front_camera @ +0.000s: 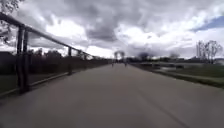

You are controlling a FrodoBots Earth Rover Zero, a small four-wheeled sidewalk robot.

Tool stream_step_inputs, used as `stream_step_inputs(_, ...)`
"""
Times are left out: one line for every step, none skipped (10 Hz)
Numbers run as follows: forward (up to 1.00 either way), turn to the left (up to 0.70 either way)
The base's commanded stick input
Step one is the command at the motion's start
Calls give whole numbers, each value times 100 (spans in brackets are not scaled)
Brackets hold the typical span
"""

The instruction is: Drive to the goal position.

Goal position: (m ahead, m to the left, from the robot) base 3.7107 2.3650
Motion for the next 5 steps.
stream_step_inputs(100,0)
stream_step_inputs(100,0)
stream_step_inputs(100,0)
stream_step_inputs(100,0)
stream_step_inputs(100,0)
